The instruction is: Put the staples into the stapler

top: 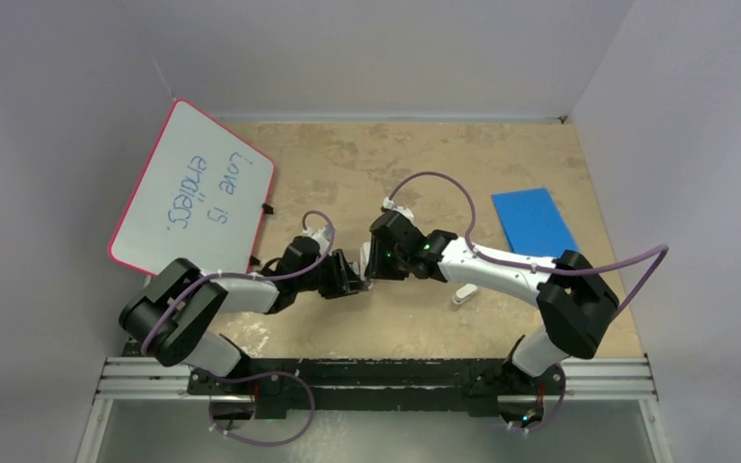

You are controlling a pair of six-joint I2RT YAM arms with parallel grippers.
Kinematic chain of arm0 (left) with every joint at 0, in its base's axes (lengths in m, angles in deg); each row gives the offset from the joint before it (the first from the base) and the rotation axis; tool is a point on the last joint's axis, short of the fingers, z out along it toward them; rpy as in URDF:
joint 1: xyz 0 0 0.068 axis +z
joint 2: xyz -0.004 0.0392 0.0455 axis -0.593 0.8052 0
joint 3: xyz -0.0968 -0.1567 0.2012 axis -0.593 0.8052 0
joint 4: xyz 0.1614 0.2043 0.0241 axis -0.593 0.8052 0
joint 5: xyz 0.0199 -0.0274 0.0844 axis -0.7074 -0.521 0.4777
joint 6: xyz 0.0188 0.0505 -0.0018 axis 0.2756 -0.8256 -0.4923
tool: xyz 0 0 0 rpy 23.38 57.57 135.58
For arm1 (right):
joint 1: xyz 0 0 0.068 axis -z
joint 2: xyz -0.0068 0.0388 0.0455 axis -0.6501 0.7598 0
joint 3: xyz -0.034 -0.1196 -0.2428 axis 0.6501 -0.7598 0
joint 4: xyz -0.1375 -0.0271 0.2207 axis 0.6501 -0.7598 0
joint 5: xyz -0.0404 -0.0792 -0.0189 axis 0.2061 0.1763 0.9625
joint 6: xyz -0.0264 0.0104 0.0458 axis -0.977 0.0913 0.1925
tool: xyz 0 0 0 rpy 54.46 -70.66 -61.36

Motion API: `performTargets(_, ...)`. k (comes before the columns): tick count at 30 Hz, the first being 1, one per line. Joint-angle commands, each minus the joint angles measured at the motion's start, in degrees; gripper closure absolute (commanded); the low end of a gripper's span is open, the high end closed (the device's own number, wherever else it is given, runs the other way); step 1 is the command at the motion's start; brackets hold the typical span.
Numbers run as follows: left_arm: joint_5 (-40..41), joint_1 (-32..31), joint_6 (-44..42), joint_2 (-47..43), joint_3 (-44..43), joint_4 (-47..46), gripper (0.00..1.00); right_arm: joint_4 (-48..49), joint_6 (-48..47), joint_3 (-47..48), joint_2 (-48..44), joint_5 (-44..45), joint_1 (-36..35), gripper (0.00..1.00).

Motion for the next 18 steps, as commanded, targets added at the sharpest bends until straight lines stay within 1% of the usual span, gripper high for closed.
performTargets(1,3.7,-0.1,-2.0,-5.5,2.7,-1.1,0.63,0.1,0.8,2.5,-1.5,0.6,-0.2,0.72)
performTargets(4,4.6,0.0,-3.0,-8.6,4.1,-1.7,0.59,0.4,0.9,2.0,-1.6,0.6,-0.2,0.72)
performTargets(8,3.3,-0.1,-3.2,-8.1,4.3,-3.1,0.57,0.7,1.0,1.8,-1.8,0.0,-0.2,0.72)
performTargets(9,3.1,-0.1,-2.9,-7.3,4.2,-3.5,0.58,0.8,1.0,1.8,-1.8,-0.1,-0.2,0.72)
performTargets(11,2.9,-0.1,-2.6,-5.6,3.5,-3.5,0.66,0.9,1.1,1.9,-2.1,-0.4,-0.2,0.73)
performTargets(14,2.6,-0.1,-2.4,-3.4,2.8,-3.6,0.74,0.9,1.1,1.8,-2.7,-1.0,-0.1,0.74)
performTargets(18,2.1,-0.1,-1.9,-1.0,2.0,-5.0,0.76,1.3,1.1,1.4,-3.1,-2.3,-0.1,0.74)
